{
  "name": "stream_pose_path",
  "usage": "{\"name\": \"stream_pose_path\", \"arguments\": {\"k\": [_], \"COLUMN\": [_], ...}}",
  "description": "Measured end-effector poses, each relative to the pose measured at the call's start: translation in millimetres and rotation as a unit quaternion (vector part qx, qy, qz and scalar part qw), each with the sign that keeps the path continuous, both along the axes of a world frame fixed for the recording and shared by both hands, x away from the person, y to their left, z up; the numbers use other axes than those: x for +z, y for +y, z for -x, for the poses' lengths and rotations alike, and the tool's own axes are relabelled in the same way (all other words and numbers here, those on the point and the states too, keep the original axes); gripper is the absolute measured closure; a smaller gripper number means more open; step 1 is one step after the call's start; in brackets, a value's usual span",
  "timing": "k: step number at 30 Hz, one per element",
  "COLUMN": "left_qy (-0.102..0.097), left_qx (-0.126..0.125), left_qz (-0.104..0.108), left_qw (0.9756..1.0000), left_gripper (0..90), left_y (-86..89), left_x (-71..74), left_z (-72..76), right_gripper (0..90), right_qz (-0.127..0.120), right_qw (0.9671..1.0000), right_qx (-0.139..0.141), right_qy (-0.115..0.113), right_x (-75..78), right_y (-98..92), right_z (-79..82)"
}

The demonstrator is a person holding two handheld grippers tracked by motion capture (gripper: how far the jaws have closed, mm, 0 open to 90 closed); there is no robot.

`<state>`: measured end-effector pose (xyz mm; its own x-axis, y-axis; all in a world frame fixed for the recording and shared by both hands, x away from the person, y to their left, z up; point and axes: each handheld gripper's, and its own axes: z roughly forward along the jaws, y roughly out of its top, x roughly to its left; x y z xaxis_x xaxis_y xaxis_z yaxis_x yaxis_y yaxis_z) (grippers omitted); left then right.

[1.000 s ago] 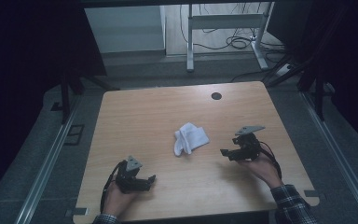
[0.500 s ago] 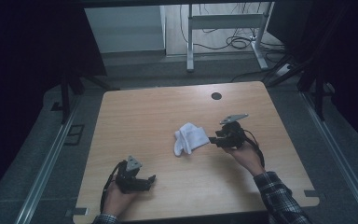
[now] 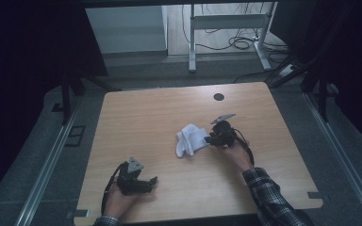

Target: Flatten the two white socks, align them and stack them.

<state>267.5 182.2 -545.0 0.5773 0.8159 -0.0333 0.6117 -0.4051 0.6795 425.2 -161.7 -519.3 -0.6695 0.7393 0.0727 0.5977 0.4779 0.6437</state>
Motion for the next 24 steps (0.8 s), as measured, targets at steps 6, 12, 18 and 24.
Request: {"name": "stream_pose_path", "arguments": {"k": [6, 12, 18, 24], "left_qy": [0.0, 0.0, 0.0, -0.001], "left_qx": [0.0, 0.0, 0.0, -0.002], "left_qz": [0.0, 0.0, 0.0, -0.002], "left_qw": [1.0, 1.0, 1.0, 1.0], "left_gripper": [9.7, 9.7, 9.7, 9.7], "left_y": [0.0, 0.0, 0.0, 0.3], "left_x": [0.0, 0.0, 0.0, 0.1], "left_z": [0.0, 0.0, 0.0, -0.3], "right_gripper": [77.1, 80.5, 80.5, 80.7], "right_qz": [-0.01, -0.015, -0.042, -0.058], "right_qw": [0.9999, 0.9999, 0.999, 0.9972], "right_qx": [0.0, 0.005, 0.005, -0.001], "right_qy": [0.013, 0.003, -0.017, -0.046], "right_x": [-8.2, 10.1, 42.3, 81.2], "right_y": [0.0, -0.5, -10.6, -28.1], "right_z": [0.0, 5.6, 10.4, 16.6]}}
